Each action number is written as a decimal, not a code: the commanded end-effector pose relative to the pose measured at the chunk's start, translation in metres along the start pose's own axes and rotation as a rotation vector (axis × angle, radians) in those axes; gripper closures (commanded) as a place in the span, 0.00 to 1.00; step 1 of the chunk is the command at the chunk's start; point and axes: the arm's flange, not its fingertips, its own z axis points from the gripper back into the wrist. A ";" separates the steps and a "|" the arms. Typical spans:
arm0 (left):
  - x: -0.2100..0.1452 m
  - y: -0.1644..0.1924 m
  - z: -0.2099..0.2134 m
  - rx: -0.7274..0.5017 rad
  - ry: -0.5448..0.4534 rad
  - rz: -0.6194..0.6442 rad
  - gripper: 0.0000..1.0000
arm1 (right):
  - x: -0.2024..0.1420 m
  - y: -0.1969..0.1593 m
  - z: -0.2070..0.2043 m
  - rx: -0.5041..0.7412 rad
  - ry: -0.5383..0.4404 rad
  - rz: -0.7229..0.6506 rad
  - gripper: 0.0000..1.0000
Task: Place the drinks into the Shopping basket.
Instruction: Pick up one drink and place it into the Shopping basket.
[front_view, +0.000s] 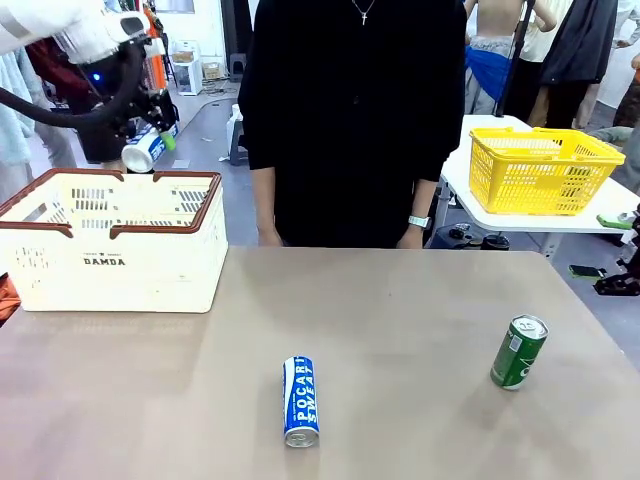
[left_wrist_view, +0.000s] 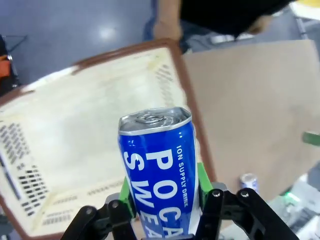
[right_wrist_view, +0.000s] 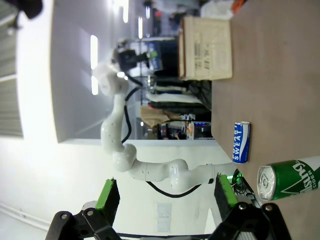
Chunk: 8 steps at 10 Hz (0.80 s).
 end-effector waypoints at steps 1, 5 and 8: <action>-0.025 0.001 0.008 0.088 0.000 -0.065 1.00 | 0.000 0.005 0.001 -0.008 0.015 -0.006 0.00; -0.003 0.003 -0.007 0.043 0.012 -0.021 1.00 | 0.000 0.005 0.001 -0.008 0.015 -0.006 0.00; -0.008 0.021 -0.049 0.122 -0.076 0.063 1.00 | 0.000 0.005 0.001 -0.008 0.015 -0.006 0.00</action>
